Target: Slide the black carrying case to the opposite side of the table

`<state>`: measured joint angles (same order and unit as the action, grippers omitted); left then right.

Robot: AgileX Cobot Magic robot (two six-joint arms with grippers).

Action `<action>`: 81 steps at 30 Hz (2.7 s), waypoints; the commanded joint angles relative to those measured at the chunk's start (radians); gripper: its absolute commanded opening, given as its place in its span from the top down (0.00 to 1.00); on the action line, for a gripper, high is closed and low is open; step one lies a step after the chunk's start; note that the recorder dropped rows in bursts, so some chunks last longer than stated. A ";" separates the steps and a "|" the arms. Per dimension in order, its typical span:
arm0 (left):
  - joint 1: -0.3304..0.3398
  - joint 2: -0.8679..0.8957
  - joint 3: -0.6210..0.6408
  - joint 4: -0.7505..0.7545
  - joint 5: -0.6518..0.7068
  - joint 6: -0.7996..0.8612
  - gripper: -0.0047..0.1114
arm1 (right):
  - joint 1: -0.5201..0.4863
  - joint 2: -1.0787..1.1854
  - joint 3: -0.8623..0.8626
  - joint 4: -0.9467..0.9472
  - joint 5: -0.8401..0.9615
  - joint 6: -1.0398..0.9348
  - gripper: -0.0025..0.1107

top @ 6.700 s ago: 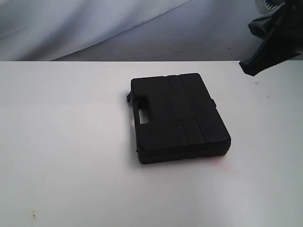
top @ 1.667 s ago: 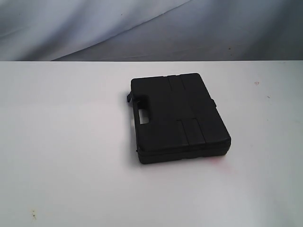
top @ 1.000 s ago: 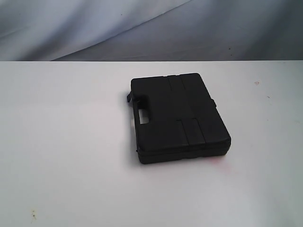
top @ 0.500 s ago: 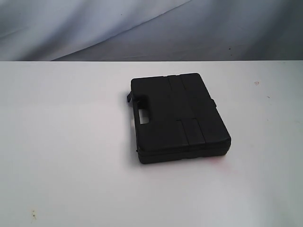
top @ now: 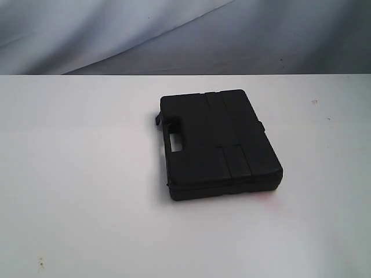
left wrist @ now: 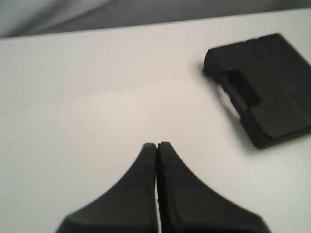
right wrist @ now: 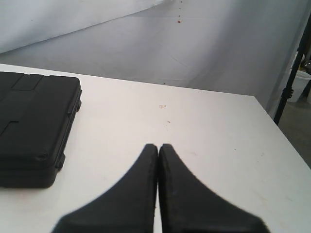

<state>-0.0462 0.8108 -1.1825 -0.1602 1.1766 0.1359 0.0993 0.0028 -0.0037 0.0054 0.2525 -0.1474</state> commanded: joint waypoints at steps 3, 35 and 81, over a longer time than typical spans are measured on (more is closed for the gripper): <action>0.001 0.156 -0.009 0.046 0.044 -0.120 0.96 | -0.008 -0.003 0.004 0.000 -0.001 -0.002 0.98; -0.545 0.974 -0.148 0.110 -0.319 -0.584 0.96 | -0.008 -0.003 0.004 0.000 -0.001 -0.002 0.98; -0.511 1.374 -0.542 0.218 -0.269 -0.837 0.84 | -0.008 -0.003 0.004 0.000 -0.001 0.000 0.98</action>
<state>-0.5582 2.1533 -1.7126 0.0610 0.8926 -0.6888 0.0993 0.0028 -0.0037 0.0054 0.2525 -0.1474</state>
